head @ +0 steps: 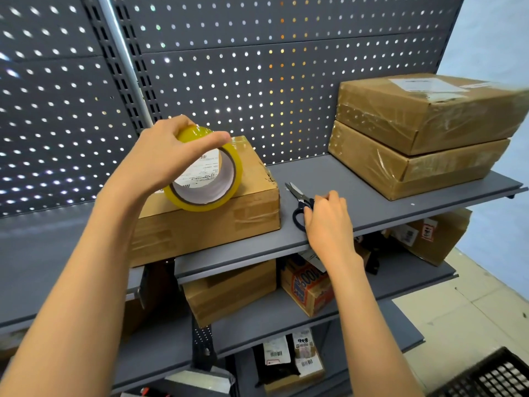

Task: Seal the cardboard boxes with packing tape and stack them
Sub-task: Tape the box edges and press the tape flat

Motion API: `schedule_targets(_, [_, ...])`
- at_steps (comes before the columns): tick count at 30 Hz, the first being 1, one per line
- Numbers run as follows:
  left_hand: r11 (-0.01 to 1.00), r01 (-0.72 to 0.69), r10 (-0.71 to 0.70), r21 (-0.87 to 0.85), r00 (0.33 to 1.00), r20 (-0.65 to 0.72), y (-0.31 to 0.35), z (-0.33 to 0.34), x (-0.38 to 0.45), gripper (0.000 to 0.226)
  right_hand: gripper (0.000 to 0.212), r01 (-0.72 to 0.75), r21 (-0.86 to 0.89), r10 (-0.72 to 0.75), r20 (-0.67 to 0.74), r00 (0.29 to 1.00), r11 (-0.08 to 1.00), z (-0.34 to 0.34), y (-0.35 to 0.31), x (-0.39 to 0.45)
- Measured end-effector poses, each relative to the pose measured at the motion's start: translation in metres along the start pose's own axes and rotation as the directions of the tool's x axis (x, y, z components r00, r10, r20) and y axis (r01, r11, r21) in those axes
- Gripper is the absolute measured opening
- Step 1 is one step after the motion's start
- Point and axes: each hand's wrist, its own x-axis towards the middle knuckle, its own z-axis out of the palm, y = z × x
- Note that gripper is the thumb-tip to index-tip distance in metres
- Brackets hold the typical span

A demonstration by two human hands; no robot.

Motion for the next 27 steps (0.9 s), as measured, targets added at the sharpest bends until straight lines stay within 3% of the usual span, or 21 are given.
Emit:
schedule_targets(4, [0.998, 0.020, -0.013, -0.061, 0.994, 0.112, -0.007, -0.012, 0.002, 0.071, 0.029, 0.098, 0.073, -0.094, -0.052, 0.994, 0.993, -0.010, -0.009, -0.001])
schedule_targets(8, [0.920, 0.147, -0.056, -0.364, 0.967, 0.247, -0.011, -0.032, -0.003, 0.036, 0.031, 0.228, 0.156, -0.211, -0.117, 0.970, 0.961, -0.030, -0.027, -0.006])
schedule_targets(13, [0.950, 0.042, -0.026, -0.310, 0.998, 0.056, -0.035, -0.055, -0.018, 0.027, 0.025, 0.367, 0.213, -0.328, -0.197, 0.924, 0.905, -0.050, -0.063, -0.014])
schedule_targets(19, [0.985, -0.158, 0.136, -0.063, 0.956, -0.259, -0.073, -0.098, -0.043, 0.023, 0.019, 0.511, 0.139, -0.485, -0.185, 0.855, 0.848, -0.052, -0.121, -0.023])
schedule_targets(23, [0.952, -0.126, 0.217, 0.279, 0.920, -0.326, -0.110, -0.113, -0.065, 0.040, 0.019, 0.598, 0.151, -0.582, -0.142, 0.801, 0.787, -0.041, -0.161, -0.033])
schedule_targets(27, [0.837, -0.046, 0.251, 0.545, 0.917, -0.309, -0.155, -0.110, -0.084, 0.046, 0.017, 0.650, 0.211, -0.646, -0.098, 0.757, 0.730, -0.024, -0.195, -0.044])
